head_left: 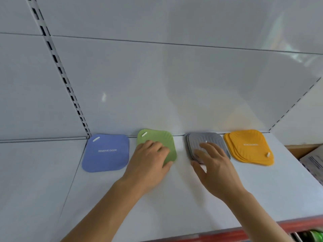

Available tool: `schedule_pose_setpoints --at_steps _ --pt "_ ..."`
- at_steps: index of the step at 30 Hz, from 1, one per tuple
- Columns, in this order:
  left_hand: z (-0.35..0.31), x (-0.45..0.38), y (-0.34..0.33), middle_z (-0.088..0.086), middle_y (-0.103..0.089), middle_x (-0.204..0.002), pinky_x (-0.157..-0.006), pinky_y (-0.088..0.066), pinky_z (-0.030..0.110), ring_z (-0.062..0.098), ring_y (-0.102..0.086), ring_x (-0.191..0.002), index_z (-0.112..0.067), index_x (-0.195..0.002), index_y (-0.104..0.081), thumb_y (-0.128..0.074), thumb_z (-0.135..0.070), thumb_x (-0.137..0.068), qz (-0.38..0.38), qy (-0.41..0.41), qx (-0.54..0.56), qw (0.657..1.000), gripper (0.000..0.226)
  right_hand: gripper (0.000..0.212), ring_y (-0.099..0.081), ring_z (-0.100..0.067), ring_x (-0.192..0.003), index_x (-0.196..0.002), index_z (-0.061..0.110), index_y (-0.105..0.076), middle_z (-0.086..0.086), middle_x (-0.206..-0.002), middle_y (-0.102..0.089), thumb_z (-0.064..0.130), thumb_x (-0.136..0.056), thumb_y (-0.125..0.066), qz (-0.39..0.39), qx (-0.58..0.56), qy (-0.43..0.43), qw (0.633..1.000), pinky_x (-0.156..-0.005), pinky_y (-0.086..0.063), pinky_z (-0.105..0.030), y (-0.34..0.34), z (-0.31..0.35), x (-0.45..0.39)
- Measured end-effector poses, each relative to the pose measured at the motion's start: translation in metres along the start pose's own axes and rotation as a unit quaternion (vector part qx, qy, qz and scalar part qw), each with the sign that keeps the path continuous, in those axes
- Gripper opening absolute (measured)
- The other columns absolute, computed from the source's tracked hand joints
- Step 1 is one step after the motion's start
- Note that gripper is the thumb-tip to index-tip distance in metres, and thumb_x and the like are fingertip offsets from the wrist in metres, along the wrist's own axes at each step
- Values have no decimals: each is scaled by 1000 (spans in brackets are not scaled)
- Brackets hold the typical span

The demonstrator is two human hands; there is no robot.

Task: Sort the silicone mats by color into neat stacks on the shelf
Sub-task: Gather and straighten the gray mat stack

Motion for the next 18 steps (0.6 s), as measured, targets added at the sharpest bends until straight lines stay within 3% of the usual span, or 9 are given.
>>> schedule_pose_setpoints --at_steps 4,9,14,18 --pt "-38 -11 -16 -3 -69 -109 -93 -51 42 25 -62 -106 -19 -108 -70 -41 -44 -92 5 -26 47 999 41 46 -44 -32 -140 -132 20 -64 -7 -140 -59 43 -93 -66 17 33 -41 998 -109 -47 -47 7 -38 16" --pt "-76 -19 -39 -2 -69 -113 -98 -54 40 23 -62 -112 -15 -114 -72 -38 -46 -92 13 -43 32 998 50 49 -45 -30 -139 -132 21 -67 -2 -138 -61 48 -91 -69 48 42 -12 998 -111 -45 -42 7 -57 15" --pt "-82 -27 -51 -5 -67 -108 -94 -51 39 21 -61 -106 -23 -113 -71 -31 -46 -94 16 18 6 1000 49 35 -56 -23 -119 -120 31 -71 8 -124 -64 50 -96 -54 78 12 38 996 -98 -52 -34 7 -65 2" --pt "-80 -33 -50 -7 -68 -100 -86 -52 38 21 -63 -97 -25 -104 -70 -39 -43 -96 -25 72 12 997 37 39 -58 -21 -99 -100 32 -72 11 -104 -63 52 -99 -38 96 -16 77 992 -87 -51 -34 6 -73 -9"
Point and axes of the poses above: each hand's wrist, its own x-axis away from the middle knuckle, its own y-axis out of the back of the hand, z = x × y, the point moved 9 cm from there along -x, towards the middle knuckle
